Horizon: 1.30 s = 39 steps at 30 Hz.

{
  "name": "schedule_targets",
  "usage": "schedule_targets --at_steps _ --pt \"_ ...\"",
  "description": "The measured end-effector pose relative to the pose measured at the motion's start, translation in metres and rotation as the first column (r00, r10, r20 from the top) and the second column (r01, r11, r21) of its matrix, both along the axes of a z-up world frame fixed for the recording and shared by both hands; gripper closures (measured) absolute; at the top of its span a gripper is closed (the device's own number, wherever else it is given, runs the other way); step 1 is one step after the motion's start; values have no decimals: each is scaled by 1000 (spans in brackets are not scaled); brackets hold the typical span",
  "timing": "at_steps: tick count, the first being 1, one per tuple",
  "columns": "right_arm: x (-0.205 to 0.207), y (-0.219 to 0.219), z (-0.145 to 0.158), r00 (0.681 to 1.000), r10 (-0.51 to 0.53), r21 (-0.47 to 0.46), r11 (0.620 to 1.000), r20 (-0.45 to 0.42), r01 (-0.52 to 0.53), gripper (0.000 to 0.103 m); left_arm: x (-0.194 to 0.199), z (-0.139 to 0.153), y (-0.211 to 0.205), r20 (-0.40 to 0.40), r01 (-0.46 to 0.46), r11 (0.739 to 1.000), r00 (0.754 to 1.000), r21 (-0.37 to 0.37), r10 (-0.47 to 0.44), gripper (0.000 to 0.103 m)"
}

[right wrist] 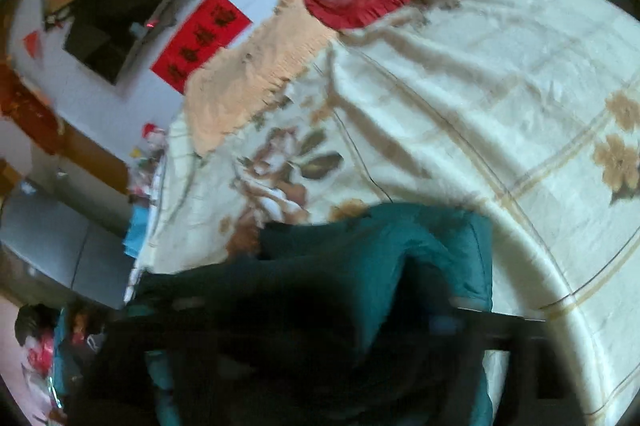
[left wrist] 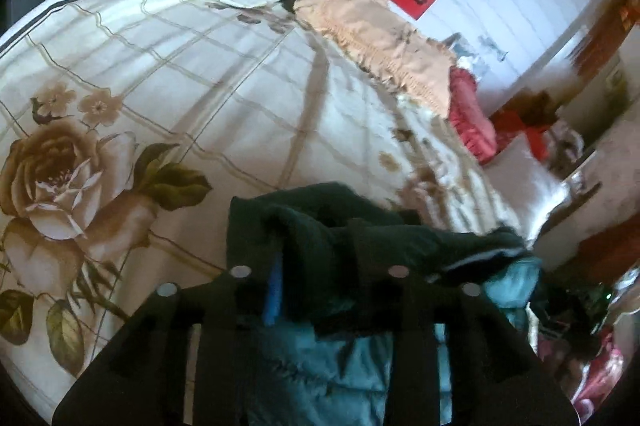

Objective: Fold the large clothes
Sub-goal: 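Grasp the jacket hem with both grippers and lift it, then fold the held hem up over the jacket toward the collar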

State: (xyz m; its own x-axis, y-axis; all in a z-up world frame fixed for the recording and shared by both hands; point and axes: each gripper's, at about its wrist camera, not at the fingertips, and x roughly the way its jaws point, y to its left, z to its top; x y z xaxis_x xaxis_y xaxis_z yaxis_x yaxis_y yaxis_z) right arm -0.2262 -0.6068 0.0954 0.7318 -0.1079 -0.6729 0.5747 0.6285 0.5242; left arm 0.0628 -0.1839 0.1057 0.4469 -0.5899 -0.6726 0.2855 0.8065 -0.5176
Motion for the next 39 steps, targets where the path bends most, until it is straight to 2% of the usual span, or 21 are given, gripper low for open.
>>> schedule_targets --at_steps 3,4,6,10,14,18,19,23,24,29,32,36,39 --pt "-7 13 28 1000 14 -108 994 -15 -16 12 -10 27 16 86 -66 998 994 -17 67 26" --pt "-9 19 34 999 33 -126 991 -14 -34 12 -14 33 21 112 -81 996 990 -29 84 23" --pt "-5 33 40 996 89 -150 984 -24 -91 12 -21 41 25 141 -83 996 986 -45 88 23" --pt "24 80 31 964 227 -248 934 -139 -256 12 -39 37 10 146 -59 998 988 10 56 23" --pt "58 113 2 926 278 -334 873 -256 -355 14 -45 15 -25 149 -32 988 989 152 9 23" --pt "88 123 -24 903 240 -418 824 -356 -384 14 -33 -12 -52 123 -44 956 992 291 9 23" --pt "94 121 -29 902 226 -423 823 -368 -378 14 -28 -19 -58 112 -47 943 994 328 10 23" --pt "112 100 -54 888 194 -362 861 -417 -358 14 -13 -35 -64 101 -63 932 995 356 28 19" --pt "115 97 -60 885 188 -352 867 -425 -353 13 -10 -39 -65 92 -63 930 995 362 31 15" --pt "123 98 -69 870 174 -355 862 -462 -361 12 1 -54 -63 32 -63 937 998 344 55 9" --pt "117 99 -57 870 170 -350 867 -463 -355 12 -2 -54 -66 55 -61 930 998 362 44 9" --pt "85 107 -25 907 172 -379 866 -385 -325 13 -1 -55 -67 58 -62 928 997 366 43 9" --pt "58 108 -10 917 173 -414 851 -360 -323 13 -1 -55 -67 64 -62 928 997 367 42 9"
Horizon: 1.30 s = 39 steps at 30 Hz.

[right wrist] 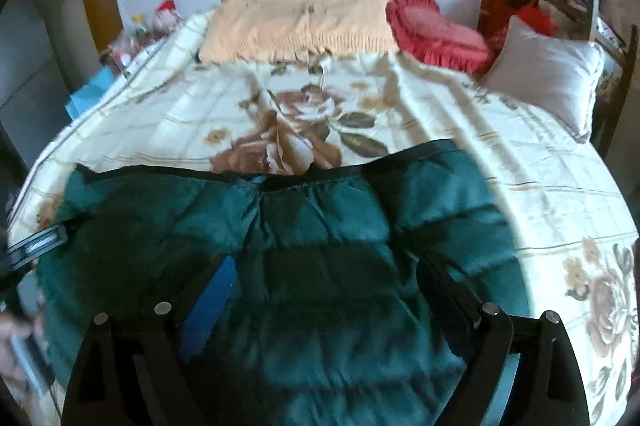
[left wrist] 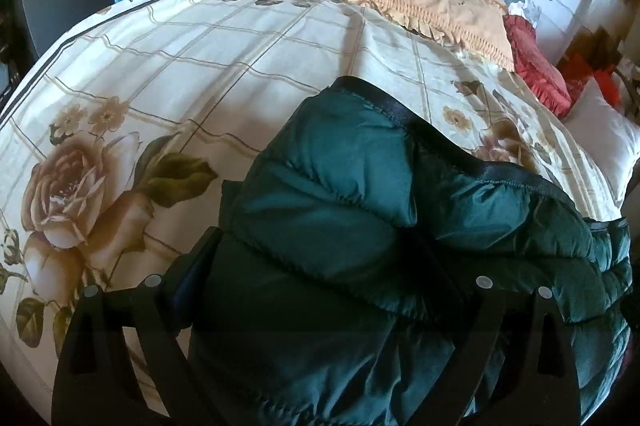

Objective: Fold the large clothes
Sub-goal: 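Fold the held hem up over the jacket toward the collar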

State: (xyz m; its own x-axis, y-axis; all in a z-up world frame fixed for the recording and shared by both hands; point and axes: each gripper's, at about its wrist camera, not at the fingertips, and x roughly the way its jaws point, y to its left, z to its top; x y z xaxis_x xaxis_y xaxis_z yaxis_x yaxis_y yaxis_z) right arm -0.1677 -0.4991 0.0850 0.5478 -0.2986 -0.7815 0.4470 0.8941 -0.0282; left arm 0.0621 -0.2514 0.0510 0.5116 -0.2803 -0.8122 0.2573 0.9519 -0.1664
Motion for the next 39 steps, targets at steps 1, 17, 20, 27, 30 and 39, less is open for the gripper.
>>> schedule_targets --at_steps 1,17,20,27,30,39 --pt "-10 -1 1 1000 -6 -13 1000 4 6 13 0 0 0 3 0 1000 1000 -1 0 9" --pt "-44 14 10 999 -27 12 1000 44 26 11 -26 29 10 83 18 1000 996 22 -20 9" --pt "-45 33 21 996 21 46 999 91 -26 11 -44 44 17 134 40 999 990 -1 -40 9" --pt "-14 83 3 990 129 41 990 64 -132 11 -83 57 19 184 107 994 978 -33 -99 9" --pt "0 94 -15 989 141 31 989 33 -142 11 -89 48 12 173 128 992 977 -10 -124 9" --pt "28 89 -47 994 100 -5 995 -50 -100 7 -88 18 -8 159 136 984 975 112 -153 9"
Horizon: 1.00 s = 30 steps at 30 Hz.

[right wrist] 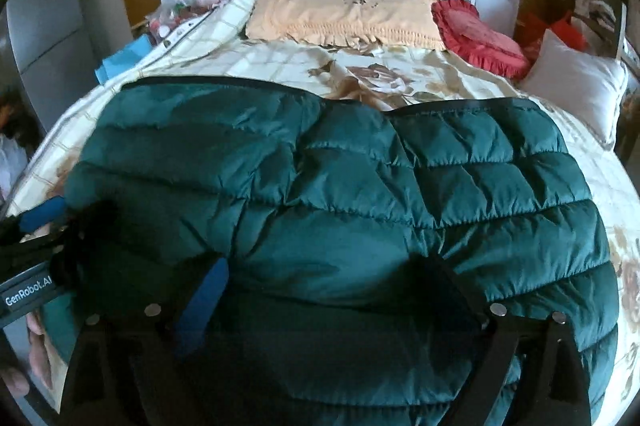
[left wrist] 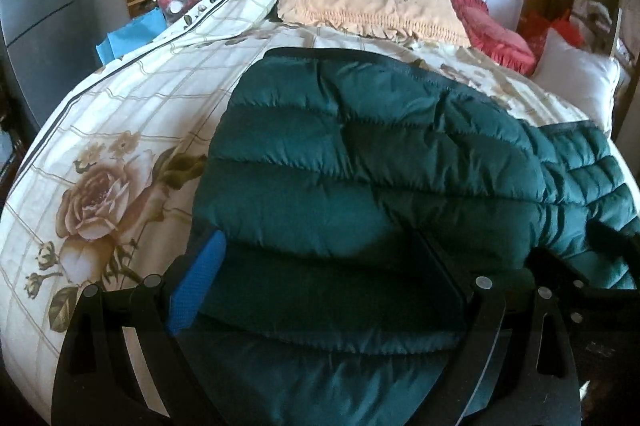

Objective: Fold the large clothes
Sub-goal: 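Fold the held hem up over the jacket toward the collar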

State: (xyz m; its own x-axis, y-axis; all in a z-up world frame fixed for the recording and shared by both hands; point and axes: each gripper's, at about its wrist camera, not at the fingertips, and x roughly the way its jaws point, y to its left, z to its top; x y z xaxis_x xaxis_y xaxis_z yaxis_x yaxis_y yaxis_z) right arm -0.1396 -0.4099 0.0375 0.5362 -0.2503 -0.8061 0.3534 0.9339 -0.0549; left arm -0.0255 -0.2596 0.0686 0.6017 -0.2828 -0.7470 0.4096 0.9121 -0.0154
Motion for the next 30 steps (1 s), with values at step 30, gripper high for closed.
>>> schedule_targets --at_steps 30 --pt "-121 -63 44 990 -137 1 991 46 137 11 6 -5 4 -15 1 1000 1000 -22 -1 3"
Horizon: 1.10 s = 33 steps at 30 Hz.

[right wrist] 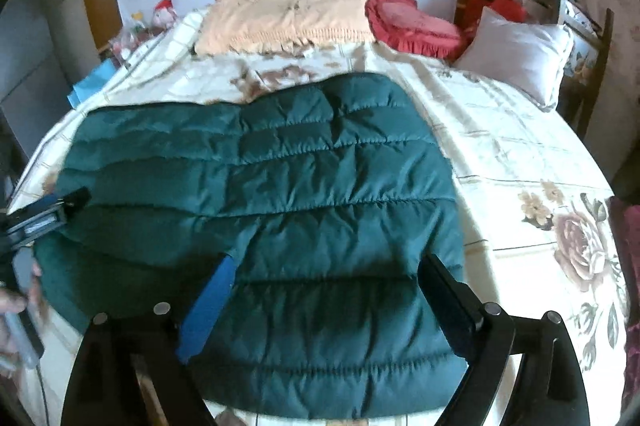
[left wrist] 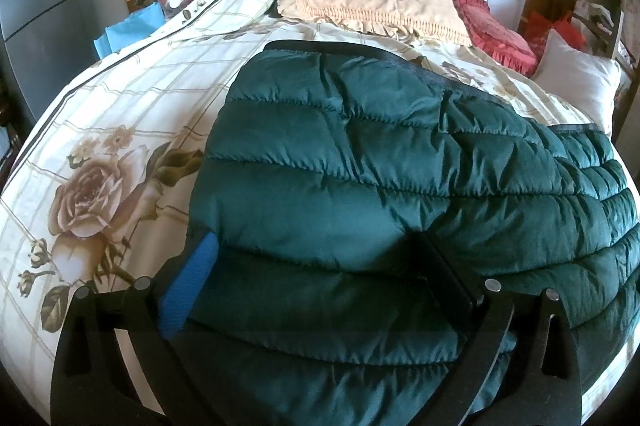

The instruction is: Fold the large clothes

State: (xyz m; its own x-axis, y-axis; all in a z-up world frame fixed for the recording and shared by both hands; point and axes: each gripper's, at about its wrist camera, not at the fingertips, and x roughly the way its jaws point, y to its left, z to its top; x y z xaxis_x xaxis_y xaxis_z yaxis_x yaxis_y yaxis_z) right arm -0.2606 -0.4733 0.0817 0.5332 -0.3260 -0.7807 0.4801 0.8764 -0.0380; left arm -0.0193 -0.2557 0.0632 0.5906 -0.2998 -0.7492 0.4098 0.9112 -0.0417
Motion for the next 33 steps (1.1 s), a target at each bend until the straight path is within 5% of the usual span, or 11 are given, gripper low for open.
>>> schedule_targets --at_steps 8,19,33 --pt "6 -9 -36 997 -19 16 1000 -71 21 5 1 -1 2 -5 -2 1000 1000 -3 2 2" --pt "-38 0 4 999 -48 58 997 20 47 4 -38 24 40 -25 31 997 999 -67 -32 2" --pt "-67 -26 -8 990 -135 156 980 45 126 0 -47 14 99 -147 -21 972 989 -236 -15 2"
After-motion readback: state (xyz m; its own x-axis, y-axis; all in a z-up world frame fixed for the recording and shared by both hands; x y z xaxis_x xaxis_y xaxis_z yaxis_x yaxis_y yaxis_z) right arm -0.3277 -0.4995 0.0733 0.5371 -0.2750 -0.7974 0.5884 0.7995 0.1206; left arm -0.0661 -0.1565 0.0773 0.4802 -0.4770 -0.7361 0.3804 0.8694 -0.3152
